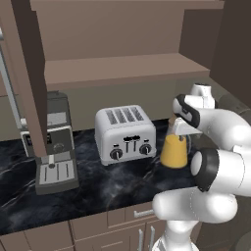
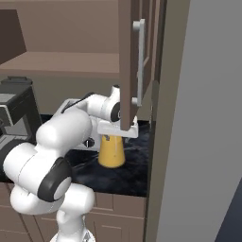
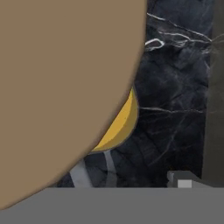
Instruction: There is a tray on the dining counter. Grab the cup, mug, and pitcher and place them on the tray. The pitcher may be placed next to the tray if it cannot fit the tray.
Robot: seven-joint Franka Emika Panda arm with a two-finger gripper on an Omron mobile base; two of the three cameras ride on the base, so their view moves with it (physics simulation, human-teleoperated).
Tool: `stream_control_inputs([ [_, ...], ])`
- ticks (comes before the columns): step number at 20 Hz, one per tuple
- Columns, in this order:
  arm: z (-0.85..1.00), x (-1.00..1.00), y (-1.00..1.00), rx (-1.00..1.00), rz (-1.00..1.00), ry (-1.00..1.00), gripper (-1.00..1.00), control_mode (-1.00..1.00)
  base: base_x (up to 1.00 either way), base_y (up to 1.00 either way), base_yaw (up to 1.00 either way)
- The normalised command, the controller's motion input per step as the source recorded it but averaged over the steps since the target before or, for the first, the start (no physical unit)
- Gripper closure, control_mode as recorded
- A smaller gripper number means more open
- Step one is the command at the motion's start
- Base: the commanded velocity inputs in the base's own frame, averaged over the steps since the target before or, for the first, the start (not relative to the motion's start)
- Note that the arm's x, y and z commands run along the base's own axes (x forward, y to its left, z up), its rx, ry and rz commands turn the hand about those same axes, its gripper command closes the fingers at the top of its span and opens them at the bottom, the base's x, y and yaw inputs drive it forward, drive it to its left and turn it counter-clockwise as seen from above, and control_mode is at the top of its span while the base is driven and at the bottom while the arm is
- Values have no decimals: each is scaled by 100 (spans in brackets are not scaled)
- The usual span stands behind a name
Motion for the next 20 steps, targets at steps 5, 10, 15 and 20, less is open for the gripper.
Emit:
stream_control_inputs([
  [5,0,0,0,0,0,0,-100,-100,0,0,0],
  [10,0,0,-1,0,0,0,-100,-100,0,0,0],
  [15,0,0,0,0,0,0,100,-100,0,0,0],
  [20,0,0,0,0,0,0,100,-100,0,0,0],
])
